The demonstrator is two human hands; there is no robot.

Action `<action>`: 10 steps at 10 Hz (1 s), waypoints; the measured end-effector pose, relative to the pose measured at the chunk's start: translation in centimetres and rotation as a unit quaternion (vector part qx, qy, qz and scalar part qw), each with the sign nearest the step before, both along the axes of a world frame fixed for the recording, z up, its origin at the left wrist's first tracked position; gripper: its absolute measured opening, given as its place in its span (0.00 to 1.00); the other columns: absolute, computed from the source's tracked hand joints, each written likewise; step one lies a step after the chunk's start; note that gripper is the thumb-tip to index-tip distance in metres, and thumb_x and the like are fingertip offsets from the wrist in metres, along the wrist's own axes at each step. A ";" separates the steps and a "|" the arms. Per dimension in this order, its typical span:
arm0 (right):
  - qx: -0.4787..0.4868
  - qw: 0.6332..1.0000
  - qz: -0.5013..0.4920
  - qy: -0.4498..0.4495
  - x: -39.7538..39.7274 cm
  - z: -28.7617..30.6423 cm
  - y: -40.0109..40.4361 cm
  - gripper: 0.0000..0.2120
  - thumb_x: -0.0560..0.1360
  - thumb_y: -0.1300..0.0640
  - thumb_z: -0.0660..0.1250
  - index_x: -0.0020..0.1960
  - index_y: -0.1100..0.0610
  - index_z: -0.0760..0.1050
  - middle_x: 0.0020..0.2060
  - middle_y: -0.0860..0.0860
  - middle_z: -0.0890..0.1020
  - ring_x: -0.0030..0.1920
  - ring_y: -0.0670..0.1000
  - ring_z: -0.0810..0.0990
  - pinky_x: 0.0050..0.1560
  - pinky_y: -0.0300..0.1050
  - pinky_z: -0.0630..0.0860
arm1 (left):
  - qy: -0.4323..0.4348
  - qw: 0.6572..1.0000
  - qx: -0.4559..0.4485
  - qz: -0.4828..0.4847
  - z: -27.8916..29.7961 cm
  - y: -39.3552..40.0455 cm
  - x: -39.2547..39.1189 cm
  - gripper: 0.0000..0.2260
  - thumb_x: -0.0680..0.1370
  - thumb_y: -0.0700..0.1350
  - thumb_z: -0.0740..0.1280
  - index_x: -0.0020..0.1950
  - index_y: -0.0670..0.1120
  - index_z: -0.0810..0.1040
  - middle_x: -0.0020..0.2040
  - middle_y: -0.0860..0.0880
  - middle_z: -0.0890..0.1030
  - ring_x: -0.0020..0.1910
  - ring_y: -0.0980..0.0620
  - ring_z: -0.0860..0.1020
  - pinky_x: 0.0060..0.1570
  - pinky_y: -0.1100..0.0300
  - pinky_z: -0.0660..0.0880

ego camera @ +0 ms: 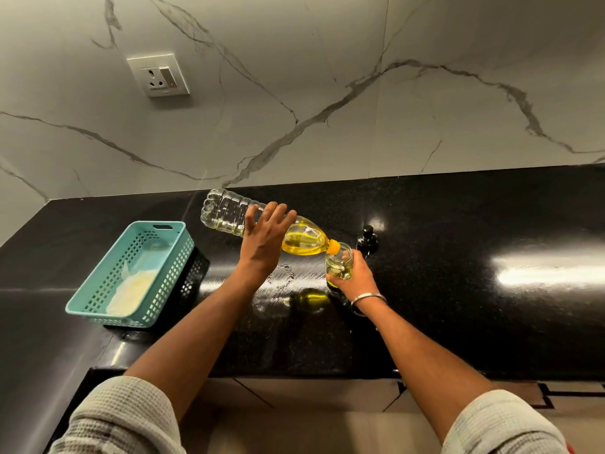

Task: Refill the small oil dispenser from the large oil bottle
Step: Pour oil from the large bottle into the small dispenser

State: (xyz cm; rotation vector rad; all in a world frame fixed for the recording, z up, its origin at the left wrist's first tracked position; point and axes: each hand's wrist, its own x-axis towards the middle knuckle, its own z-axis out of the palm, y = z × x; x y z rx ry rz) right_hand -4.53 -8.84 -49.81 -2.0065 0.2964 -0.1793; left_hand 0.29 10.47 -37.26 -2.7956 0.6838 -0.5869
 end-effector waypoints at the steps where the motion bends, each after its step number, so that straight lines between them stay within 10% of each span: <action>1: -0.001 1.000 0.000 0.000 0.0 0.0 0.0 0.29 0.63 0.58 0.79 0.59 0.54 0.69 0.55 0.53 0.77 0.55 0.52 0.77 0.56 0.44 0.74 | -0.002 1.000 0.000 -0.001 0.1 0.0 0.0 0.34 0.57 0.30 0.76 0.60 0.50 0.77 0.59 0.48 0.78 0.62 0.45 0.76 0.63 0.49 0.56; 10: 0.013 1.000 0.003 0.007 -0.1 0.2 0.0 0.30 0.63 0.59 0.78 0.60 0.54 0.68 0.55 0.53 0.77 0.55 0.52 0.77 0.56 0.44 0.75 | 0.009 1.000 -0.004 0.001 -0.1 0.0 0.0 0.35 0.57 0.30 0.77 0.61 0.51 0.77 0.60 0.48 0.78 0.63 0.45 0.75 0.63 0.50 0.56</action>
